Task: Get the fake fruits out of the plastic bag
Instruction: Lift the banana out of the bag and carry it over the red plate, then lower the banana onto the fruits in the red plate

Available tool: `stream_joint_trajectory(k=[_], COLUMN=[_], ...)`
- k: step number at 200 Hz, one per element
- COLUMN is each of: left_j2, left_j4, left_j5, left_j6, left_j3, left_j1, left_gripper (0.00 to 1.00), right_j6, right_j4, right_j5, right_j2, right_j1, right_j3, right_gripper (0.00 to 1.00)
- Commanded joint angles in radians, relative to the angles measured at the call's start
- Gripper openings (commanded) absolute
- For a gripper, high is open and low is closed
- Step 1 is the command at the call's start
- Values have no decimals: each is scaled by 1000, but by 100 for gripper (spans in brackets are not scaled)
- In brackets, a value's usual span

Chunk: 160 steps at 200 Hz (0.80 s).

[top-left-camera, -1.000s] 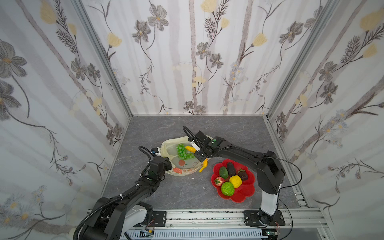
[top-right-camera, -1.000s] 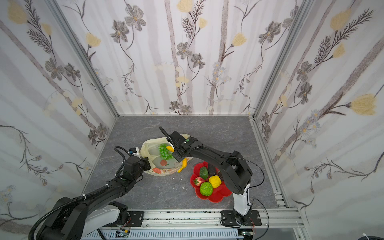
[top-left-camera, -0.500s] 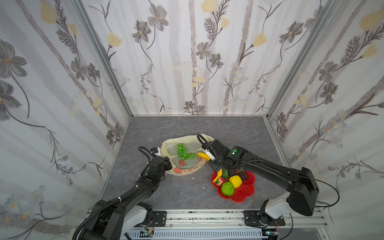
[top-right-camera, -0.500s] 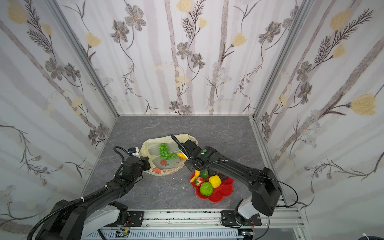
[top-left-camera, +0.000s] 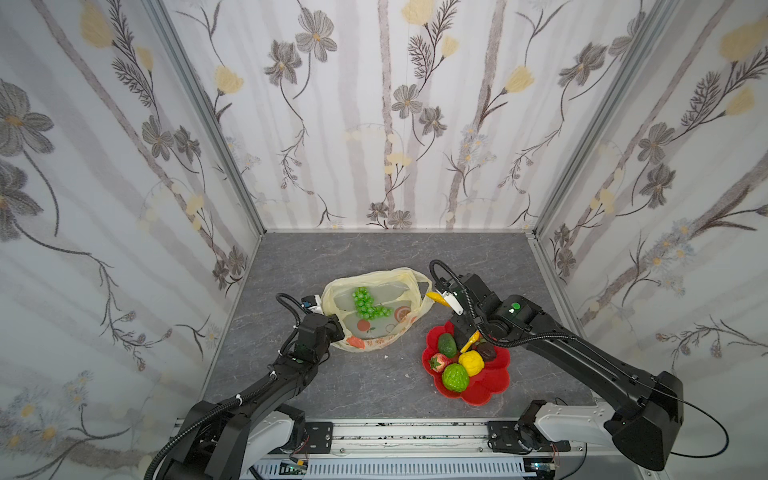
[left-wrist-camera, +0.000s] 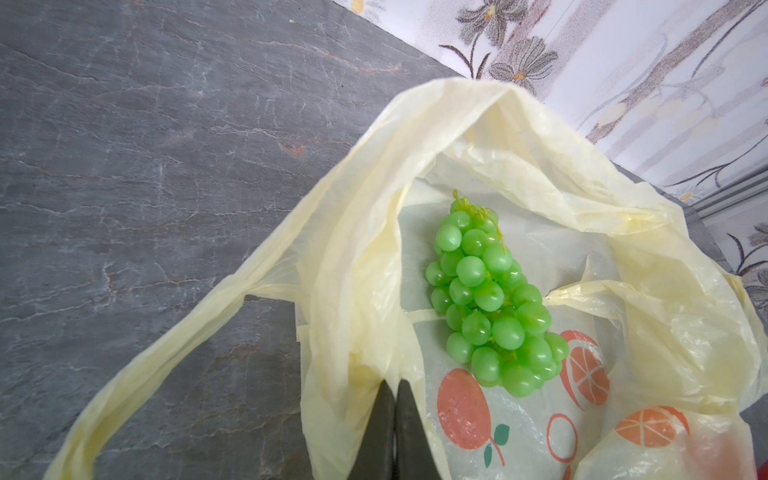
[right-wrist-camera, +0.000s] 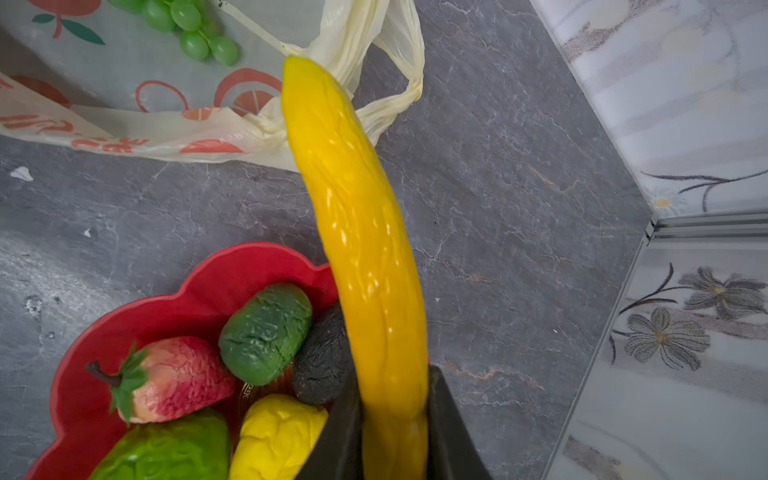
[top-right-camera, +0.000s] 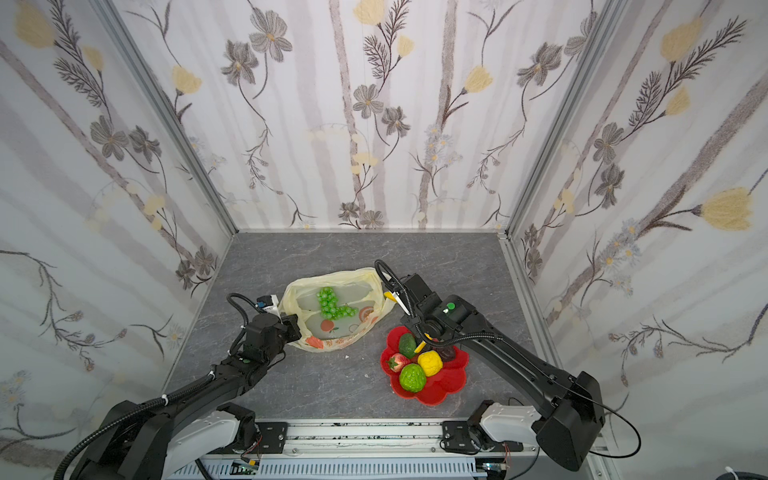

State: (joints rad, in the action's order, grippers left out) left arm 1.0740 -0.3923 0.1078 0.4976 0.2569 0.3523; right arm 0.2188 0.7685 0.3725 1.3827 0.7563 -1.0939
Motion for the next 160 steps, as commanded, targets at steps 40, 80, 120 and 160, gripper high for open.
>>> stream_joint_trajectory(k=[40, 80, 120, 160], left_j2=[19, 46, 52, 50], left_j4=[-23, -25, -23, -23], left_j5=[-9, -13, -11, -5], left_j6=[0, 4, 2, 1], left_j3=[4, 11, 13, 10], left_j1=[-1, 0, 0, -3], left_gripper=[0, 0, 0, 0], right_j6=[272, 358, 410, 459], right_j4=[22, -46, -148, -241], right_j5=[22, 38, 5, -32], right_j2=[-135, -152, -117, -79], right_j1=[-68, -90, -105, -116], right_j3=[169, 236, 262, 286], right_gripper=[18, 19, 20, 19])
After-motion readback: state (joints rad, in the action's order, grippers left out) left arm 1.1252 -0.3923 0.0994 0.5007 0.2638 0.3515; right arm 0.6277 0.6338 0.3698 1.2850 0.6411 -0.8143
